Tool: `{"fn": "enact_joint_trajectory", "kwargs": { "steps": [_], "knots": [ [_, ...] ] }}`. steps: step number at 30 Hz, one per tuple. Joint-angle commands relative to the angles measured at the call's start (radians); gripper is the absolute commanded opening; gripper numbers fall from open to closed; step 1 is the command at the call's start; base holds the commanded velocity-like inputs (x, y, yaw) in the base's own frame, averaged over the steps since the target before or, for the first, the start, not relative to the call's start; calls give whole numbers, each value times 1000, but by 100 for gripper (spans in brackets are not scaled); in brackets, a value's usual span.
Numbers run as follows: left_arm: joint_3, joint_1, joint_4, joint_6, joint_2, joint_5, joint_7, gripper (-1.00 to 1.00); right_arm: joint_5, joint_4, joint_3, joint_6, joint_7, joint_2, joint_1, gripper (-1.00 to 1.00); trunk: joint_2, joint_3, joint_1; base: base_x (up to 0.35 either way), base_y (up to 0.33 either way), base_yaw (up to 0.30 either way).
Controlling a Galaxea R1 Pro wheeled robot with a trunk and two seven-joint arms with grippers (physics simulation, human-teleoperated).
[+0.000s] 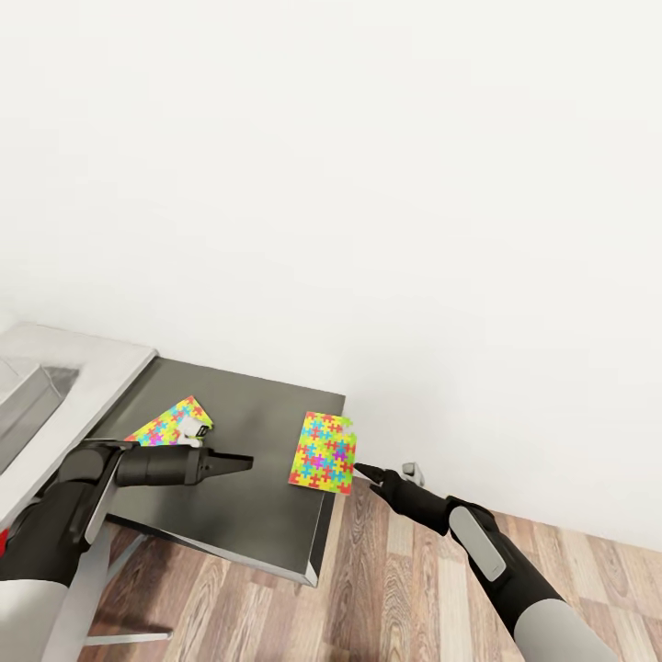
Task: Put all the toys in the child's room - the three board games (two on the bed and one on the table), the two jigsaw puzzles on the table, and the tennis ball on the table - inside the toy box on the table in the child's room.
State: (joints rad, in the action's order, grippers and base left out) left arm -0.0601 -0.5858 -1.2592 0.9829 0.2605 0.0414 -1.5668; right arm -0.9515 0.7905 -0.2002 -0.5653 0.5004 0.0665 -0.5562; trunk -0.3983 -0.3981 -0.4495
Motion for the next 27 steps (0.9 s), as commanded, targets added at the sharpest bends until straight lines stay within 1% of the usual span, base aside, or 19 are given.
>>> {"fn": "enact_joint_trajectory", "kwargs": {
  "steps": [1,11,17,20,23,27],
  "knots": [
    [0,-1,0,11,0,0,-4,100,-6,0,-2,-3,0,1,-1,100,-2,-2,-1,0,0,0],
    [0,-1,1,12,0,1,-4,100,-6,-3,-2,-2,1,5,-1,100,-2,-2,-1,0,0,0],
    [0,-1,1,13,0,2,-4,100,-1,-5,-2,29,6,7,-1,100,-44,-20,-24,0,0,0],
    [0,-1,1,13,0,2,-4,100,24,-7,0,33,7,6,-3,100,-65,-30,-35,0,0,0],
    [0,-1,1,13,0,3,-4,100,78,-9,6,34,9,4,-6,100,-86,-39,-47,0,0,0],
    [0,-1,1,14,0,1,-4,100,109,-10,9,32,13,1,-19,100,-114,-52,-62,0,0,0]
  ]
}}
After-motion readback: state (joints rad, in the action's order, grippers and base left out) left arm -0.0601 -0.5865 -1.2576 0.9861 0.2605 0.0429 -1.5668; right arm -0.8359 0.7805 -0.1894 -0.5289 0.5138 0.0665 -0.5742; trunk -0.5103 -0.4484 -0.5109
